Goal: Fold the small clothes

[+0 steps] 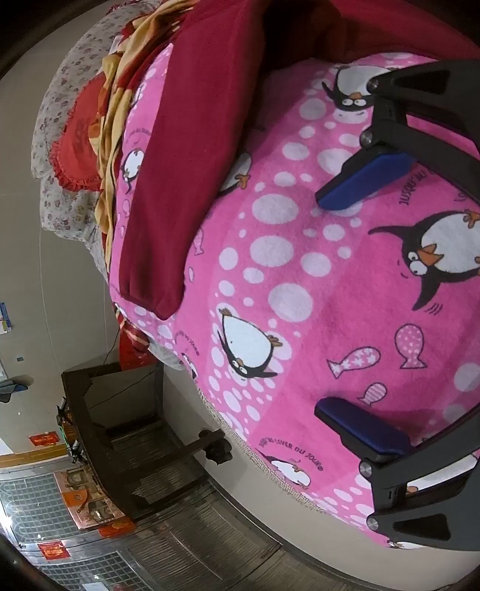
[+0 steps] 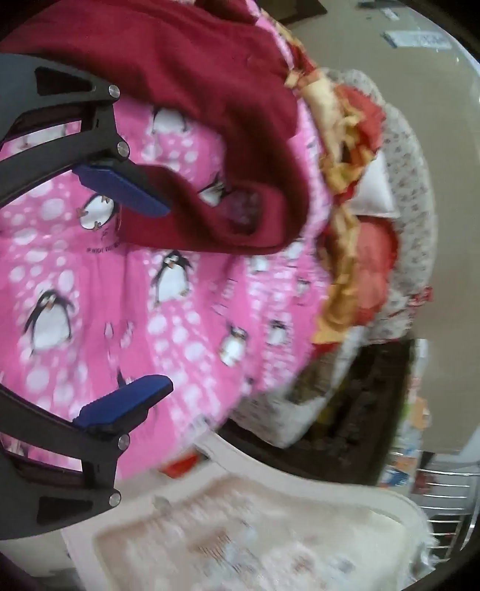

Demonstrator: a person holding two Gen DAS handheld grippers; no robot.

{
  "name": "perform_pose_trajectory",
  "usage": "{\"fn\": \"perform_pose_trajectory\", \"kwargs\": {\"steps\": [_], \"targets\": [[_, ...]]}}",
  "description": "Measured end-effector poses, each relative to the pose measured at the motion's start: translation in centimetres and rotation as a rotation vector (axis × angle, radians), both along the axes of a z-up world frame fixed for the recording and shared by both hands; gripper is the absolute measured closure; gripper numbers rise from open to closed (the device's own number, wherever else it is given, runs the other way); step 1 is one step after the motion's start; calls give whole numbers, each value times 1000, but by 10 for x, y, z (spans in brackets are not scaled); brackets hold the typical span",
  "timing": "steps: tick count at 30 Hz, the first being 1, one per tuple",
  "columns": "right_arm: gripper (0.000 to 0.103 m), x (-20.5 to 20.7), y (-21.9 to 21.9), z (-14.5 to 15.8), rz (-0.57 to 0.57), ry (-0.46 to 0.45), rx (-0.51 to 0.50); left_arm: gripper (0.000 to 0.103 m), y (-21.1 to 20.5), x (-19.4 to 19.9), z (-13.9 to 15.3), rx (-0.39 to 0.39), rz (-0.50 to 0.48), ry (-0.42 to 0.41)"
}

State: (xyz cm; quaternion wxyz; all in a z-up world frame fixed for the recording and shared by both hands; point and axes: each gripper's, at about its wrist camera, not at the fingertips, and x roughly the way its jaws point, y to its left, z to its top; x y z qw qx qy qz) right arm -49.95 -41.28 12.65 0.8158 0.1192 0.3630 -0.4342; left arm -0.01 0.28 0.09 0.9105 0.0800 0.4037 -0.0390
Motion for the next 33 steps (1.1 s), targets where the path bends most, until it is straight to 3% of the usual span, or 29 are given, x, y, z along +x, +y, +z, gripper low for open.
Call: {"fn": "perform_pose_trajectory", "kwargs": {"steps": [4,9,14,19,24,33], "targets": [[5,-29,22,61,35,-94,-55,0,-2,-5,0,7,-4,-3],[5,-26,26,132,68,-124,-116,0,4,-17,18,-13,-51,34],[5,-23,53,168,120,-125,-159,0,0,-52,54,-10,-138,6],[5,12,73,155,255,-193,-61,0,-17,-90,90,-22,-219,-38],[5,70,91,109,318,-187,48,0,-48,-117,109,-44,-287,-41],[5,155,121,57,344,-96,130,0,-94,-141,106,-40,-379,-38]]}}
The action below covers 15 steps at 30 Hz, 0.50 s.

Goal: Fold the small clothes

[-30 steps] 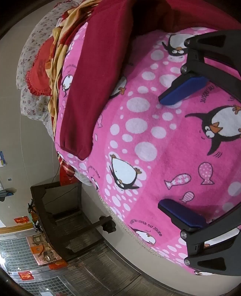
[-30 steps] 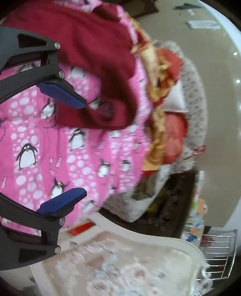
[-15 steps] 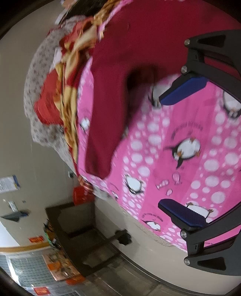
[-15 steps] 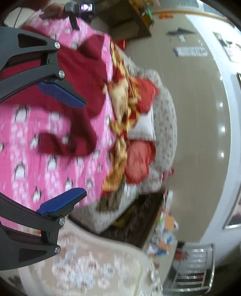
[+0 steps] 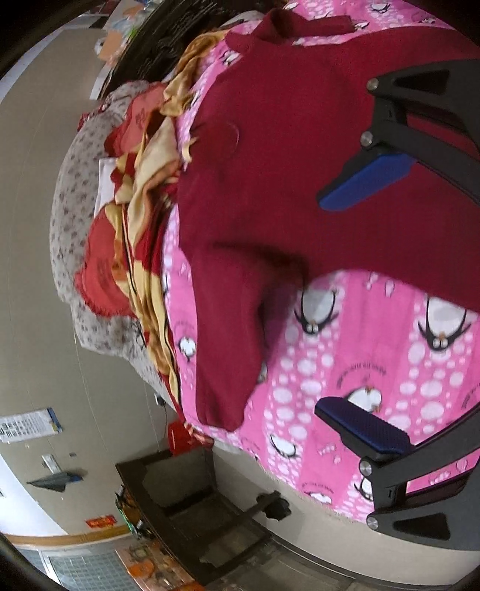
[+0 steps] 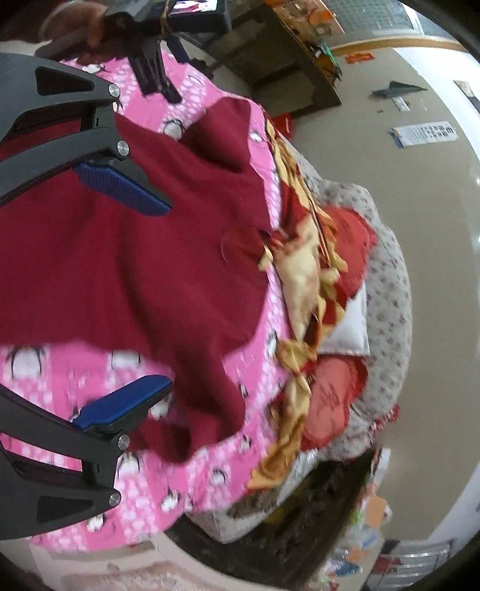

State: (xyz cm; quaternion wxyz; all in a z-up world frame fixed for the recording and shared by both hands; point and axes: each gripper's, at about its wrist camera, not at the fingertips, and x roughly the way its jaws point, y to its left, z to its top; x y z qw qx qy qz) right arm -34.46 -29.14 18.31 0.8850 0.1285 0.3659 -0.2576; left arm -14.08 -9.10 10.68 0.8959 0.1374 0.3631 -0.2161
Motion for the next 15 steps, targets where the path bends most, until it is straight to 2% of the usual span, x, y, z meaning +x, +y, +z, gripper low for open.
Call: {"fn": "perform_pose_trajectory", "kwargs": {"steps": [5,9,15], "targets": [[5,24,10,-13,15,10,23,0,-14,-4,-6,-17,-19,38],[5,38,14,-19,14,22,14,0,-21,-9,-8,-20,-34,36],[5,43,10,-27,-9,32,34,0,-27,-11,-13,-22,-44,48]]}}
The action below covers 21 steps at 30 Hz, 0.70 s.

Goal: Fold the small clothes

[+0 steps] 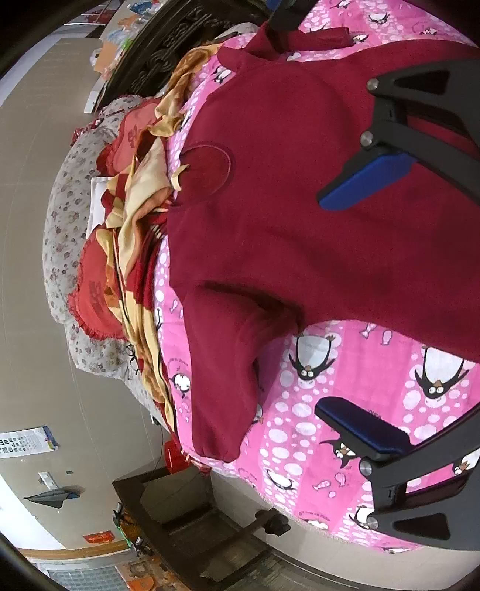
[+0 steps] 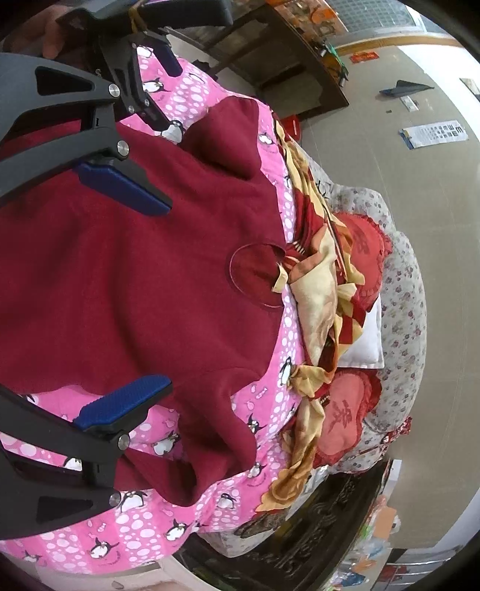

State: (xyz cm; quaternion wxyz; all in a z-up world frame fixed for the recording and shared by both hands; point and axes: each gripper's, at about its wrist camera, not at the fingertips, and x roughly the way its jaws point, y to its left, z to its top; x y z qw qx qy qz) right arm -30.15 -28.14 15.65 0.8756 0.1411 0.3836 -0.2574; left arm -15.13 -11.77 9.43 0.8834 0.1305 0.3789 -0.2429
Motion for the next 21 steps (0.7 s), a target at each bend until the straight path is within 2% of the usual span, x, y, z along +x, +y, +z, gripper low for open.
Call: {"fn": "perform_pose_trajectory", "kwargs": {"steps": [7,21], "targets": [[5,5,-2,-9,-10,28,-7,0,-6,-4,1,7,-12,-20],[5,12,-9,-24,-25,50,-11,0,-10,-2,-1,-22,-12,14]]}}
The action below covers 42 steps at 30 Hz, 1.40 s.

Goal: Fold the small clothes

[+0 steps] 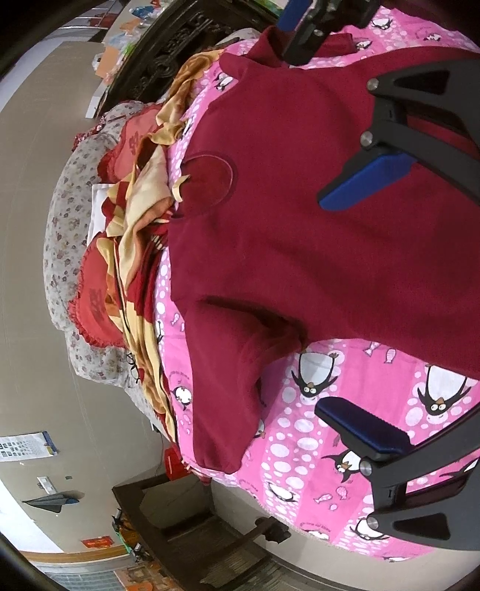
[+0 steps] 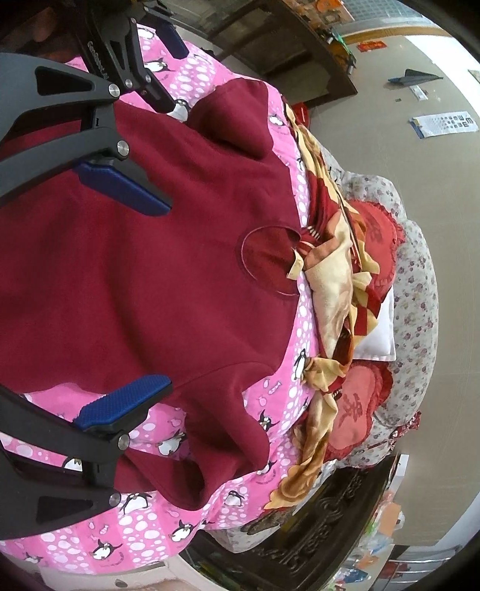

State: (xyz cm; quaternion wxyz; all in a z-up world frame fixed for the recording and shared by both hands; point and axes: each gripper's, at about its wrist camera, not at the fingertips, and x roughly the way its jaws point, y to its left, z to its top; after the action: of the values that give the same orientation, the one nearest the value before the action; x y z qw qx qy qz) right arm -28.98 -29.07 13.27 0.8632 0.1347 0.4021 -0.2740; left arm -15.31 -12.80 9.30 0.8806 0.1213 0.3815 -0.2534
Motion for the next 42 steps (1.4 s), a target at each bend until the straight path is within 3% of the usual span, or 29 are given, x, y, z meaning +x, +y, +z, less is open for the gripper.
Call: {"fn": "perform_pose_trajectory", "kwargs": {"steps": [42], "targets": [[5,20,4,-20,9,39,27,0,4,7,-12,2,22,19]]}}
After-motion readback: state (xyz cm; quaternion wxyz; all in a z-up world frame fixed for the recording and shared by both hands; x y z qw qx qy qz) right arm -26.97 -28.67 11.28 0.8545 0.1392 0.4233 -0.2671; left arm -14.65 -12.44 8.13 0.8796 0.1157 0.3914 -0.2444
